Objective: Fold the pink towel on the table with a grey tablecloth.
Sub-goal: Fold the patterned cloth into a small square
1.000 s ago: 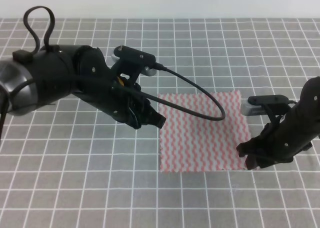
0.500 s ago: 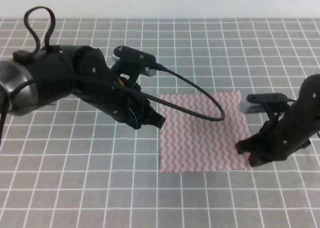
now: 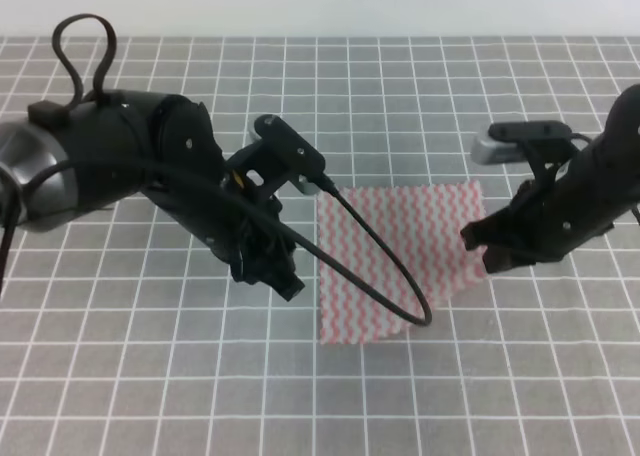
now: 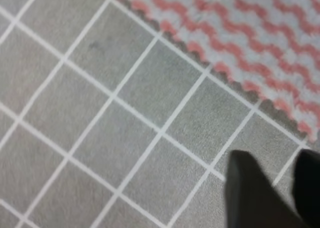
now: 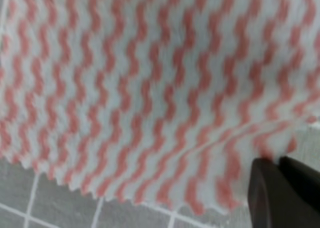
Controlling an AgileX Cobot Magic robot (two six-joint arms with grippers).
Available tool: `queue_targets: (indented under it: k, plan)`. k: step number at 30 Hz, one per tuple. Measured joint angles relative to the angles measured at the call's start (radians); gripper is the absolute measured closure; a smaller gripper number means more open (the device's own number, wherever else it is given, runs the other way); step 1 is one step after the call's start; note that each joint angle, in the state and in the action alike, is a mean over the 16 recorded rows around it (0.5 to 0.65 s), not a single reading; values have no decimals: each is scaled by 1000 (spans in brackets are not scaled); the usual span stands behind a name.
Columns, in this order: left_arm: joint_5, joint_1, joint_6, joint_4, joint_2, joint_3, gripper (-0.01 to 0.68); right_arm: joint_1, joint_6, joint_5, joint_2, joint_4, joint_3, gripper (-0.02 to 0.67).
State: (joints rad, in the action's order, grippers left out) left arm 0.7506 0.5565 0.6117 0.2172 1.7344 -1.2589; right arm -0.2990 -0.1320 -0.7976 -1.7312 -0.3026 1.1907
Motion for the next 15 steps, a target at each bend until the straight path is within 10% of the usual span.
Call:
queue_targets:
  k: [15]
  plan:
    - [-36,104,212,6,78,-1,242,0,-1,32,-1,10,54,665]
